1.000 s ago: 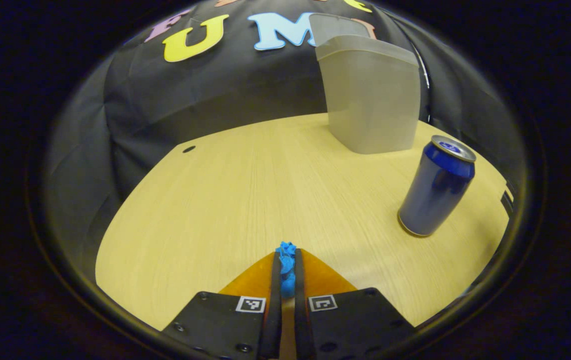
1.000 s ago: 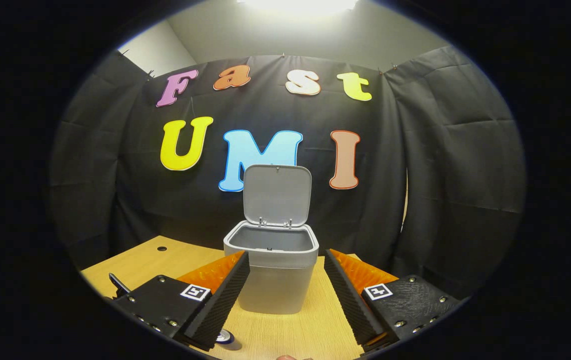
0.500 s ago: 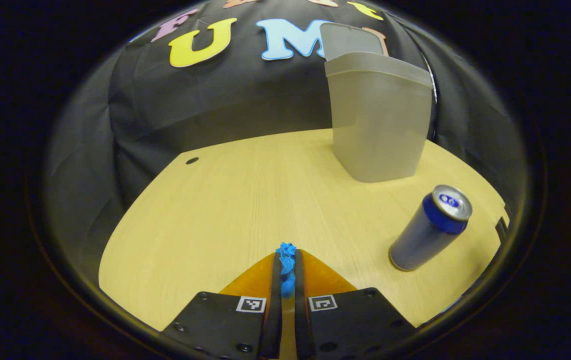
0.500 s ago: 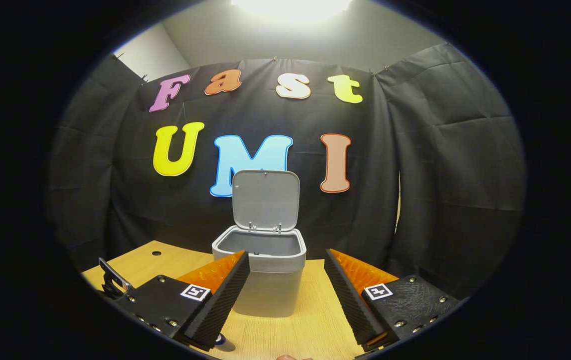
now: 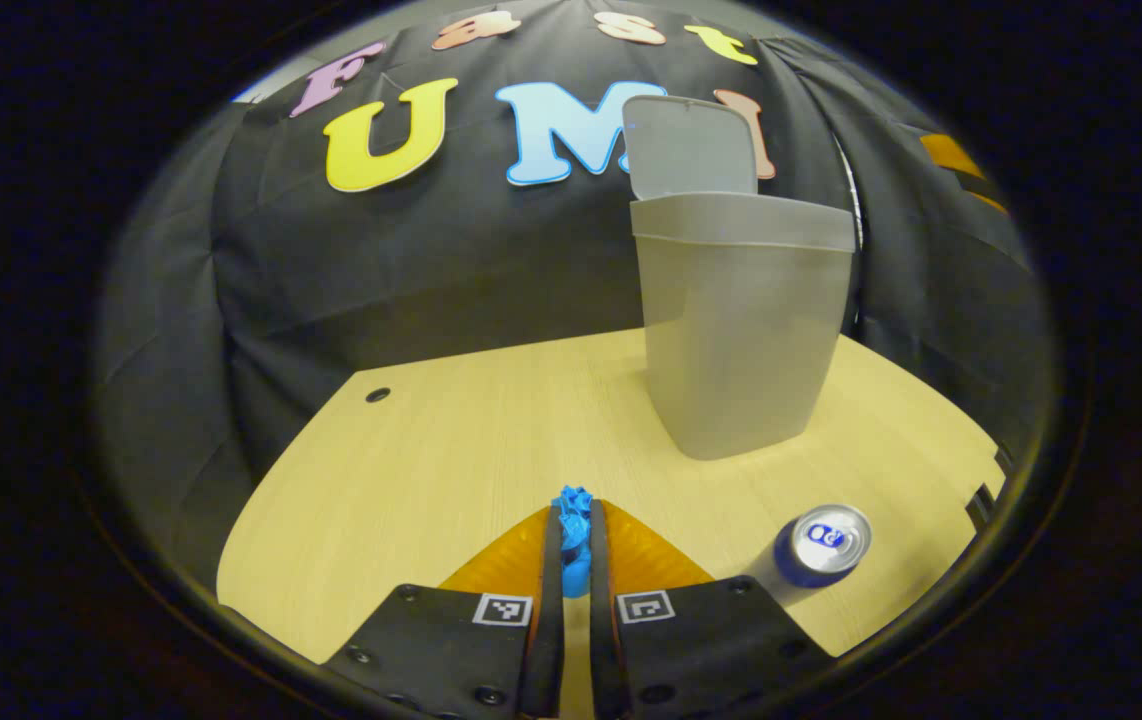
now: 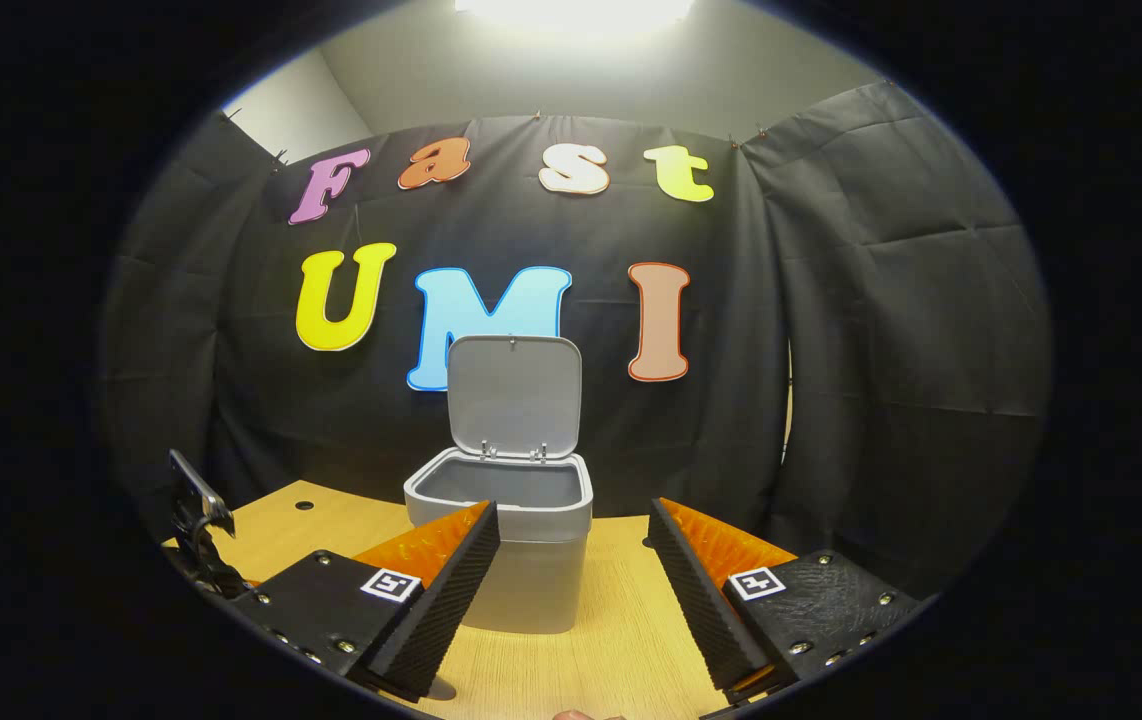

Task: Press the lid of the desktop garbage bin to open it, pick up the crumpled paper on the desktop and throw it into the bin, then pick up the pop can on the desktop and drop it into the bin, and finally close the garbage bin lid.

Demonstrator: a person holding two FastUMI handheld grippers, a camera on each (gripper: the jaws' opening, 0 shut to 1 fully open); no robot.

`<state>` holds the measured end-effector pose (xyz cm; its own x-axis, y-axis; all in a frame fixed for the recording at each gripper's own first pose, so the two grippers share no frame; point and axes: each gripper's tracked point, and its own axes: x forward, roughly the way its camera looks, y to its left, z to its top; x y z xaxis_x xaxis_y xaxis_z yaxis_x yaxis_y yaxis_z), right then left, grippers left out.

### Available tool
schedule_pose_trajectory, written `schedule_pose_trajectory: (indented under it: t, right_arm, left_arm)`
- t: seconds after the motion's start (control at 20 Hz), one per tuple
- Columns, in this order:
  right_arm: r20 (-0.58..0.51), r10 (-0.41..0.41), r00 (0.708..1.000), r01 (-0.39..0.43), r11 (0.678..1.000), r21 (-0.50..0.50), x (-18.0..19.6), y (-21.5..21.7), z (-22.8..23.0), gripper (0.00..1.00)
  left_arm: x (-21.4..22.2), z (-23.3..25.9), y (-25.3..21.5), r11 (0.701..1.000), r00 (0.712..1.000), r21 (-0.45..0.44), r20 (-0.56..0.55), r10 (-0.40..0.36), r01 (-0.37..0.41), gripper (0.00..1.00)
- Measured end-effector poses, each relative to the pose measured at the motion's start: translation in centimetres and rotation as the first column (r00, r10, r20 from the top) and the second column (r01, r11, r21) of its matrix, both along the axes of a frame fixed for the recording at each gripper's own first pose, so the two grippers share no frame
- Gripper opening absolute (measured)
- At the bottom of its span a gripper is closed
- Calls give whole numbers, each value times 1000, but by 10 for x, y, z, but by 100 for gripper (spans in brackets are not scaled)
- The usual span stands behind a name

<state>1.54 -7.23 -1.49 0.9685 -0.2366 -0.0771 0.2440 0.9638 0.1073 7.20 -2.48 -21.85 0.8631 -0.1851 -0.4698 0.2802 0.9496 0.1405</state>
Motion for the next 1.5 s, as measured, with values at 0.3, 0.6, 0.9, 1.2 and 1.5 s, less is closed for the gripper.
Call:
schedule_pose_trajectory:
  t: [0.3,0.6,0.9,1.2,1.5]
  right_arm:
    - [-21,1,1000,-1,1000,28,4,-2,-12,96]
    - [-57,4,998,-3,1000,15,7,-3,-23,96]
    - [-64,-14,998,14,1000,12,6,-8,-25,96]
    - [-75,-44,996,45,999,9,11,-20,-29,96]
    - [-106,-51,993,53,999,12,29,-26,-40,96]
  left_arm:
    - [23,63,-21,998,994,-54,106,-13,19,19]
    - [44,117,-52,987,981,-154,191,-20,50,19]
    - [71,158,-85,960,969,-261,245,-33,99,19]
    - [94,181,-117,944,955,-294,290,-63,151,19]
    - [122,190,-155,932,942,-297,317,-106,205,17]
